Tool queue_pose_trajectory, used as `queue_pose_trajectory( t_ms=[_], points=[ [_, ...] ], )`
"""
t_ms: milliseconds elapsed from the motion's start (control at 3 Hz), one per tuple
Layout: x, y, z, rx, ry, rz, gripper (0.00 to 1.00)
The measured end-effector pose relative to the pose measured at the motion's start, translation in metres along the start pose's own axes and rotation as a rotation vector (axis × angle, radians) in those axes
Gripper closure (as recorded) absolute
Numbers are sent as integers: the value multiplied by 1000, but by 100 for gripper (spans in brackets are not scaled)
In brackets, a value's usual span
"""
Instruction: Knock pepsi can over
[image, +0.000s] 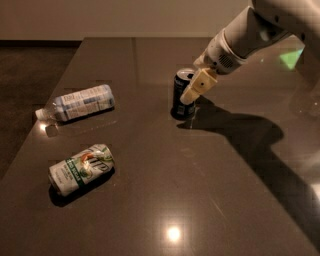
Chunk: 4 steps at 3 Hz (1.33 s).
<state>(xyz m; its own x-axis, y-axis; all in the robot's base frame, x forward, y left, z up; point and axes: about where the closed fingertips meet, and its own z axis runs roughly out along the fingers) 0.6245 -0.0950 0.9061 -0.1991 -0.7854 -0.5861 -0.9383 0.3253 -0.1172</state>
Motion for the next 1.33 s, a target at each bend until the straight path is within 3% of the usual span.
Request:
queue_pose_trajectory(
  t_ms=[667,1000,1333],
  points=[
    [-11,7,-5,-45,-37,-8,67],
    [-12,5,-20,-50,30,-22,90],
    [-5,6,-40,-51,177,-51,100]
  ],
)
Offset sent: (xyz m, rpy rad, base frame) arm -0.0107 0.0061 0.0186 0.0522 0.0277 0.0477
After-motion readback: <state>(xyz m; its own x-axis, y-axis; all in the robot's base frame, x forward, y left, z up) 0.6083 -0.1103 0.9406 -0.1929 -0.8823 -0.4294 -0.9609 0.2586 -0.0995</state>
